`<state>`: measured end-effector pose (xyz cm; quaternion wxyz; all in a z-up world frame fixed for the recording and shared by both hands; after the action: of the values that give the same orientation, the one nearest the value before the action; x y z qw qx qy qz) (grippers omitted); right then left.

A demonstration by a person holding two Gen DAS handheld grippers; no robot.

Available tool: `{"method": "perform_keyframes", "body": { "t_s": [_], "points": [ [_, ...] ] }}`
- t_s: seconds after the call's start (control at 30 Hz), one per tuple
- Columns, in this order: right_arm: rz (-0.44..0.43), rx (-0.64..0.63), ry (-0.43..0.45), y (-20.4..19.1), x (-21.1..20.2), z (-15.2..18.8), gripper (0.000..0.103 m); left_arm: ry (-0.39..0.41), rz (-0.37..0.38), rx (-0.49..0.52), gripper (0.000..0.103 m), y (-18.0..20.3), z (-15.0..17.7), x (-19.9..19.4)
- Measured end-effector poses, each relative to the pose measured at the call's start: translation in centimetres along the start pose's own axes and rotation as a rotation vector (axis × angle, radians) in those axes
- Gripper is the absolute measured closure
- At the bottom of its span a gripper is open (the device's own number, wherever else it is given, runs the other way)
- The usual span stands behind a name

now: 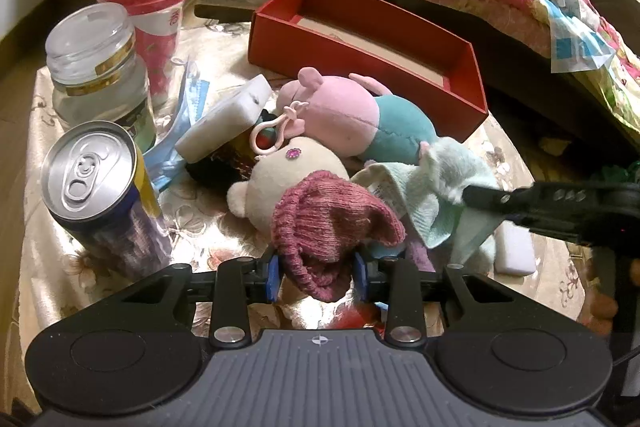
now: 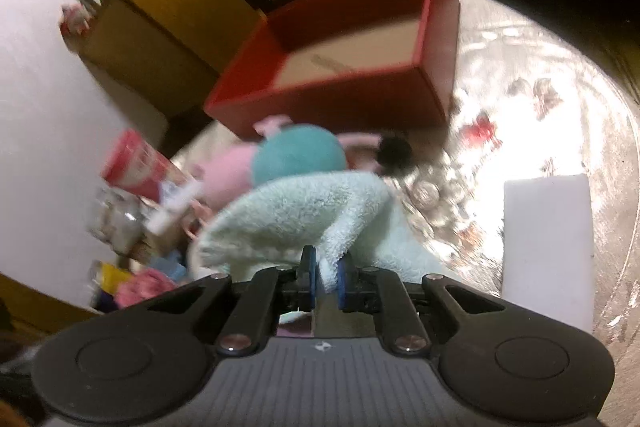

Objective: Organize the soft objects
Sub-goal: 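Carry the sock and towel over the red box while the left tool releases the sock inside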

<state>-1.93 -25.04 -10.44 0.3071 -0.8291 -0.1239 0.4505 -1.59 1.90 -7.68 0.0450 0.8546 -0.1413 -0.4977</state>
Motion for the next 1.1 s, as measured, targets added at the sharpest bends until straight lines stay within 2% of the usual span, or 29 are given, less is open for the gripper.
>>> {"method": "perform_keyframes", "body": {
  "t_s": [0.2,0.4,0.5,0.73,0.93,1.1],
  "points": [
    [-0.149,0.108,0.076,-0.5,-3.0,-1.2,0.103,0.040,0.030,-0.004,0.068,0.5,-0.7,-0.7],
    [-0.316,0.164,0.163,-2.0,-5.3,-2.6,0.103,0.099,0.080,0.004,0.068,1.6,-2.3,-1.7],
    [-0.364,0.170,0.201,-2.8,-6.4,-3.1,0.103,0.137,0.094,0.005,0.068,2.1,-3.4,-2.4],
    [-0.415,0.123,0.288,-4.7,-8.8,-5.0,0.103,0.208,0.111,0.022,0.068,3.8,-6.0,-3.3],
    [-0.439,0.091,0.335,-6.1,-9.9,-6.9,0.103,0.233,0.111,0.036,0.068,4.6,-8.0,-3.0],
    [-0.434,0.042,0.389,-7.6,-10.8,-9.7,0.103,0.254,0.091,0.055,0.068,5.1,-11.0,-2.6]
  ]
}}
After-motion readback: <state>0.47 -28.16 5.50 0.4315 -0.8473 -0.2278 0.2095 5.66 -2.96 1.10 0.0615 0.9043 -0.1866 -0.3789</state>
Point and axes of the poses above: each gripper's, at about its wrist camera, not at the fingertips, and x roughly the way its jaws point, y to its right, z to its underside, the point moved 2 cm from there along x, roughly the way its jaws point, and after that the axes turned 2 degrees about -z, right-handed, at the moved point
